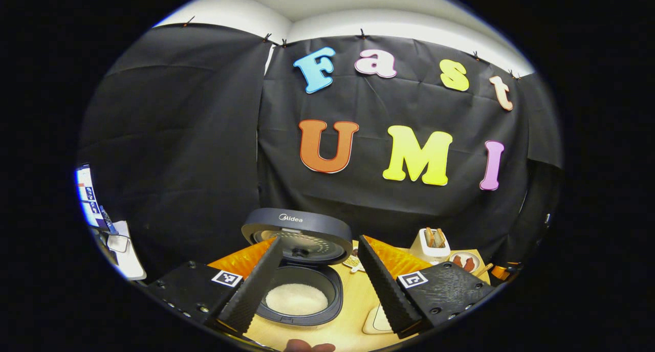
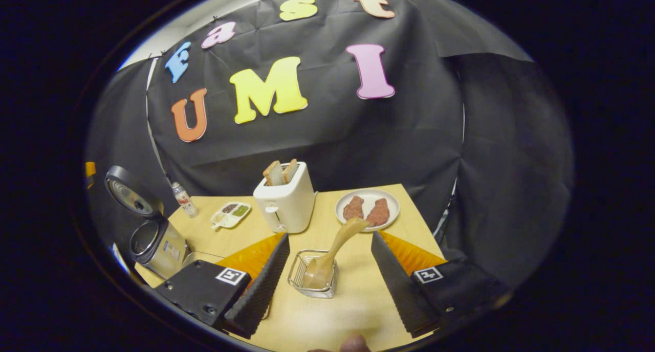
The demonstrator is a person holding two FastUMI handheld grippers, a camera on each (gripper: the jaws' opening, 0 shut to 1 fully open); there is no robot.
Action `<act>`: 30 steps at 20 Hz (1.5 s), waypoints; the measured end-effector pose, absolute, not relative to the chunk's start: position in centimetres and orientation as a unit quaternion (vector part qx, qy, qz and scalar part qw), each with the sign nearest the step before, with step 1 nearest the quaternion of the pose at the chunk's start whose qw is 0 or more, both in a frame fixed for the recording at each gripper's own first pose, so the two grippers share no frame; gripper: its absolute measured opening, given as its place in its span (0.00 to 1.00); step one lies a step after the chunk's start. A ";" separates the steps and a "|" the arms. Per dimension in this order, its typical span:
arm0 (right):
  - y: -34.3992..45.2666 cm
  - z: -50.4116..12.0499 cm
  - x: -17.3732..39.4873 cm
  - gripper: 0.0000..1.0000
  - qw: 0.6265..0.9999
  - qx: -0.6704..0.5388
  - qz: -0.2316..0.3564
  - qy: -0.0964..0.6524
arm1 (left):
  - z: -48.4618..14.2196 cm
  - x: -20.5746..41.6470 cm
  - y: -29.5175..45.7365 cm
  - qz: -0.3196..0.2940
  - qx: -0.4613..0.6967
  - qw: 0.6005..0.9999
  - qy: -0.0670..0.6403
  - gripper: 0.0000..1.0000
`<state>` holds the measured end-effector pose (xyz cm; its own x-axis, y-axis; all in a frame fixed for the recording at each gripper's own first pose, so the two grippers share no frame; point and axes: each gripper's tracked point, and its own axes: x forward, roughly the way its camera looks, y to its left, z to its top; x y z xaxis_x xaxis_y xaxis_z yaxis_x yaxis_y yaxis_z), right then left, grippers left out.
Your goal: Close the left gripper, press the button to open the rice cooker; take a wooden spoon from the chopstick holder with the right hand, scoop a spoonful of rice and pour it into the rice cooker, then put the wooden spoon back into the chopstick holder.
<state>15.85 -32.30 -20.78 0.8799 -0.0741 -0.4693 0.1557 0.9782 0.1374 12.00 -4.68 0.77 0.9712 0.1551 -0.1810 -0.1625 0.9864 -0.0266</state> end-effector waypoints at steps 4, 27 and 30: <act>-32.3 -24.3 18.2 0.99 0.955 0.105 -0.037 0.274 | 0.7 10.0 -6.2 0.087 -0.024 0.992 0.090 0.95; -30.0 -25.7 22.3 0.08 0.934 0.154 -0.049 0.318 | -0.4 7.1 -5.4 0.072 0.003 0.994 0.087 0.95; -29.6 -21.4 21.1 0.08 0.947 0.114 -0.075 0.289 | -0.6 7.6 -4.5 0.032 0.000 0.996 0.086 0.95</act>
<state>21.12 -29.59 -21.36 0.8214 -0.0755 -0.5654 0.2073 0.9629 0.1726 7.58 -4.53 -0.63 0.9832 0.0636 -0.1710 -0.0636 0.9980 0.0056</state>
